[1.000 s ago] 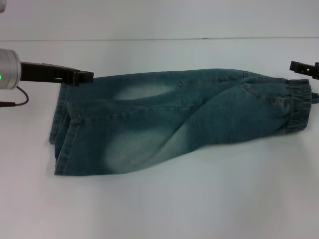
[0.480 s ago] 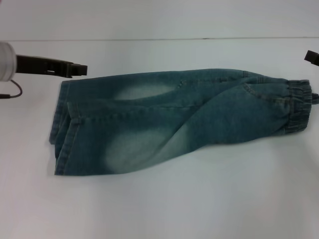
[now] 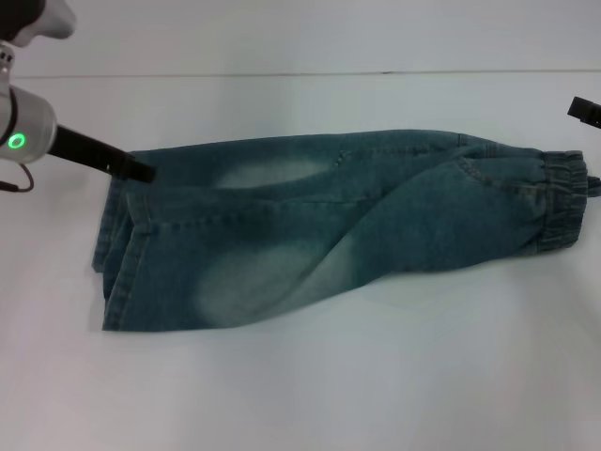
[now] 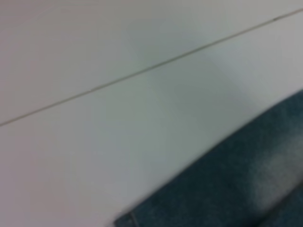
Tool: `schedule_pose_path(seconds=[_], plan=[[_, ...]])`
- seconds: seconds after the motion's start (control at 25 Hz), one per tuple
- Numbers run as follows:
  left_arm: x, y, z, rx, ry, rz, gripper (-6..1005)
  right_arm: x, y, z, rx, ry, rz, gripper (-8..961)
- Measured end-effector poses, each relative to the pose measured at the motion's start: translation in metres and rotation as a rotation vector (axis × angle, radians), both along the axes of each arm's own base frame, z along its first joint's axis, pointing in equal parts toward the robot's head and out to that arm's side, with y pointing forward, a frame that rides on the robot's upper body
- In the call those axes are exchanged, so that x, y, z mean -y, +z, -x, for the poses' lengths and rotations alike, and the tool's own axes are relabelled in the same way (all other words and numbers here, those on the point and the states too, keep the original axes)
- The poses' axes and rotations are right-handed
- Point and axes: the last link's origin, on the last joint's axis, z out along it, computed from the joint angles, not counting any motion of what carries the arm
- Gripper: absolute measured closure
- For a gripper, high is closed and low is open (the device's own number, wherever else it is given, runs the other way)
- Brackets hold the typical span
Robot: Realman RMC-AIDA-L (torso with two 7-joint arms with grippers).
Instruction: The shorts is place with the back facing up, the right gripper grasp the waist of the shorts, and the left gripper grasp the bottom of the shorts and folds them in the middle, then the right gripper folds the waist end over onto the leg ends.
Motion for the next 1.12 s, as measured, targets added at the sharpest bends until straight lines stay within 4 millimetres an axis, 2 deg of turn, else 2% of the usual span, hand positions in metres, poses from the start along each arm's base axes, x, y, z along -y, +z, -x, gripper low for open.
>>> schedule_pose_path(seconds=[0.36, 0.64, 1.12], plan=[[0.006, 0.007, 0.012, -0.005, 0.038, 0.023, 376, -0.002, 0.0, 0.002, 0.001, 0.009, 0.0, 70], [0.008, 0.007, 0.01, -0.016, 0.032, 0.062, 374, -0.005, 0.0, 0.007, 0.002, 0.021, 0.002, 71], [0.009, -0.009, 0.006, -0.021, 0.026, 0.111, 375, -0.007, 0.0, 0.009, 0.004, 0.027, 0.003, 72]])
